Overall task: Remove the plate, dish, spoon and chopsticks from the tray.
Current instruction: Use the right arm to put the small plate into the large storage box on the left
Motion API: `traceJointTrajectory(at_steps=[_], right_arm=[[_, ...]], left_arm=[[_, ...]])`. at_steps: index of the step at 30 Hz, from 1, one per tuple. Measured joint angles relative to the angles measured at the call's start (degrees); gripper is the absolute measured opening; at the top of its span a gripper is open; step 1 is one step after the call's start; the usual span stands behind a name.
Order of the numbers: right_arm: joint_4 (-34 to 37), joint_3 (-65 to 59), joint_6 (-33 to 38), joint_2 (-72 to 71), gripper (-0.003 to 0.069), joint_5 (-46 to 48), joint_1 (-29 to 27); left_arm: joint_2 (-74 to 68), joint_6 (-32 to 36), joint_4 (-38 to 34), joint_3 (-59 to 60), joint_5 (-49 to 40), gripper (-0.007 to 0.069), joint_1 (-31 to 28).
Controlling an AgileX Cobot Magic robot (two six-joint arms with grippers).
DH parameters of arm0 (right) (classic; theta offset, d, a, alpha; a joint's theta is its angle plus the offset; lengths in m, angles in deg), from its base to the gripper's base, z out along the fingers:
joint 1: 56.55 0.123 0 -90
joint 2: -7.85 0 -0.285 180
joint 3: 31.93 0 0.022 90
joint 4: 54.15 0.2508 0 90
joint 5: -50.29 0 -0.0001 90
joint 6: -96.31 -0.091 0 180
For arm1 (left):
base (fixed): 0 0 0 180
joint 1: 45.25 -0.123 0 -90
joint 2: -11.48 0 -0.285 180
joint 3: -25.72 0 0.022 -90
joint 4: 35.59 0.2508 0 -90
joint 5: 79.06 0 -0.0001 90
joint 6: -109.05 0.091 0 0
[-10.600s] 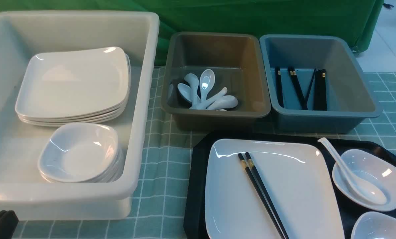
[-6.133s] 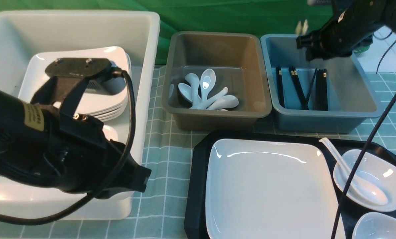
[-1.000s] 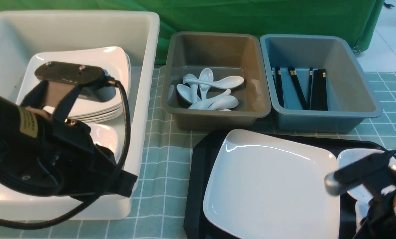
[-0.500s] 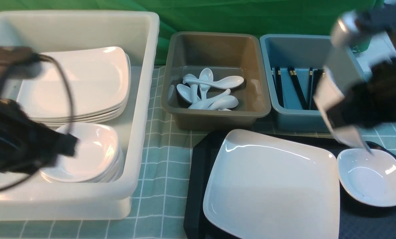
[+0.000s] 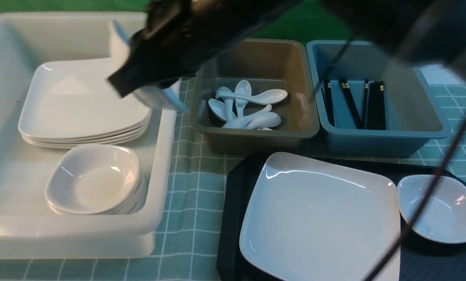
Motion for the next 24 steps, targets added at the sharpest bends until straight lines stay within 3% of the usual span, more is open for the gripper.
traceJointTrajectory(at_steps=[10, 13, 15, 17, 18, 21, 24], right_arm=[[-5.77, 8.81, 3.29, 15.75, 0.0066, -0.73, 6.17], [-6.92, 8.81, 4.26, 17.18, 0.0111, -1.46, 7.31], [-7.97, 8.81, 4.66, 17.57, 0.0199, -1.10, 7.99], [-8.73, 9.02, 3.77, 17.64, 0.0342, 0.67, 8.31], [-8.73, 9.02, 3.50, 17.64, 0.0370, 0.67, 8.30], [-9.14, 10.78, -0.64, 17.41, 0.0572, 6.05, 8.30], [-10.53, 13.29, -4.90, 15.87, 0.0622, 13.93, 8.32]], left_arm=[[1.39, 0.21, 0.06, 0.00, 0.14, 0.0010, 0.00], [1.45, 0.48, 0.39, 0.00, 0.14, 0.0010, 0.00], [1.45, 0.53, 0.71, 0.00, 0.14, 0.0010, 0.00], [1.45, 0.53, 0.95, 0.00, 0.14, 0.0010, 0.00], [1.45, 0.53, 0.95, 0.00, 0.14, 0.0010, 0.00], [1.45, 0.60, 1.05, 0.00, 0.14, 0.0010, 0.00], [1.45, 0.60, 1.18, 0.00, 0.14, 0.0010, 0.00]])
